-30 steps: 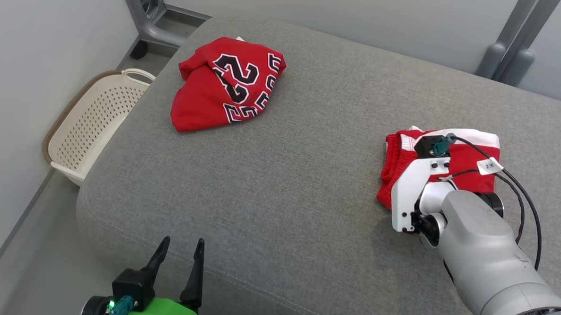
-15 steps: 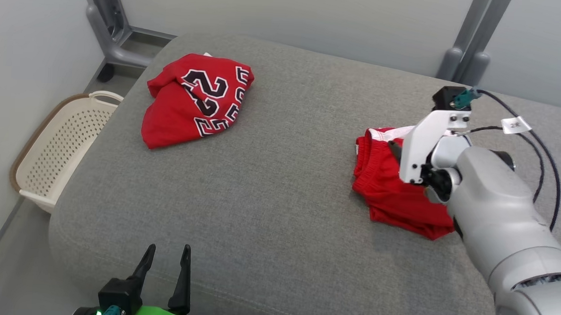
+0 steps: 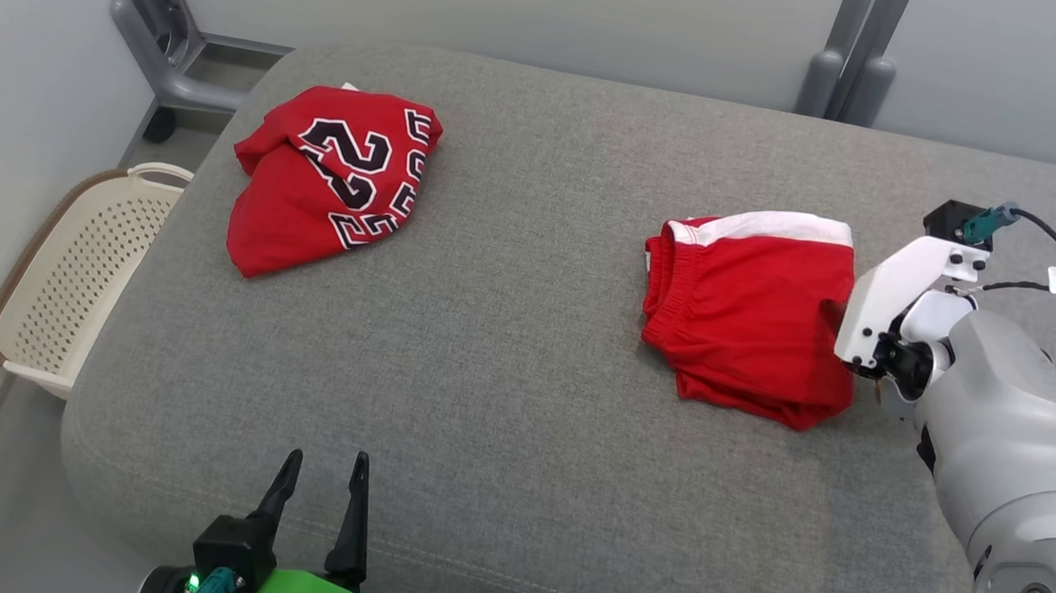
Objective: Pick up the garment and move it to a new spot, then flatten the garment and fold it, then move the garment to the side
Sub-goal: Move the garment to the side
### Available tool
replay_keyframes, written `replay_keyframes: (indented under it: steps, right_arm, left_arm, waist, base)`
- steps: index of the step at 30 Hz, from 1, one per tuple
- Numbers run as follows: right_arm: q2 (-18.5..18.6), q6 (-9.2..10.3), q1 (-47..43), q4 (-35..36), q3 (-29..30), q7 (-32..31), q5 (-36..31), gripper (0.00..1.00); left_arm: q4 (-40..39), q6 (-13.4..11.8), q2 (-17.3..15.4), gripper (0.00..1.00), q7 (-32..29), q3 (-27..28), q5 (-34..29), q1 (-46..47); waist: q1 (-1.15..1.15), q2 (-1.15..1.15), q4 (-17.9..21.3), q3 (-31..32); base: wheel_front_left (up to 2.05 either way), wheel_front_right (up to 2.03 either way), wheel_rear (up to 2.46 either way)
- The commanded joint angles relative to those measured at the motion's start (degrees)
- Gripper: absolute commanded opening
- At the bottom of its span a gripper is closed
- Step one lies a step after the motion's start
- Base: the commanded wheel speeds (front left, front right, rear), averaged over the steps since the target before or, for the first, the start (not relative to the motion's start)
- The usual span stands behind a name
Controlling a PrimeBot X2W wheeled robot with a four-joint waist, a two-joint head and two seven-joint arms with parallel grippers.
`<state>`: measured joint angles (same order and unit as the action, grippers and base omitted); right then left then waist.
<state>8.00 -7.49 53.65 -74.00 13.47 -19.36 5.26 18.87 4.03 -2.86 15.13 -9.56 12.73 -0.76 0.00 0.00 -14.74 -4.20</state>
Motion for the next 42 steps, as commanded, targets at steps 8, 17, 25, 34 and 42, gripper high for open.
replay_keyframes:
  steps: [8, 17, 25, 34, 42]
  right_arm:
    - [-2.0, 0.0, -2.2, 0.9, 11.3, -1.6, -10.0, 1.0]
    - [-4.5, 0.02, -4.9, 6.7, 21.5, -5.6, -19.8, 0.4]
    - [-5.0, 0.05, -4.1, 6.9, 23.2, -4.3, -25.7, 0.0]
    - [-4.8, 0.05, -5.1, 8.2, 20.1, -2.5, -30.3, 0.0]
    - [-1.5, 0.05, -3.3, 10.5, 16.6, -1.7, -32.6, 0.0]
  left_arm:
    - [0.1, -0.2, -0.1, 1.0, 0.0, -1.0, 0.2, 2.2]
    - [0.3, -0.2, -0.1, 1.0, 0.0, -1.6, 0.5, 2.9]
    - [-0.5, -0.5, -0.1, 1.0, 0.0, -0.9, -0.5, 2.2]
    - [-4.3, -0.6, -0.1, 1.0, 0.0, -2.8, -1.8, 3.3]
    - [-7.8, -0.3, -0.1, 1.0, 0.0, -4.8, -2.9, 4.6]
  waist:
    - [0.0, 0.0, -2.3, -3.1]
    - [0.0, 0.0, -3.5, -4.4]
    - [0.0, 0.0, -1.4, -3.0]
    - [0.0, 0.0, 4.8, -2.4]
    - [0.0, 0.0, 11.0, -5.6]
  base:
    - [0.0, 0.0, 0.0]
    - [0.0, 0.0, 0.0]
    - [0.0, 0.0, 0.0]
    - [0.0, 0.0, 0.0]
    - [0.0, 0.0, 0.0]
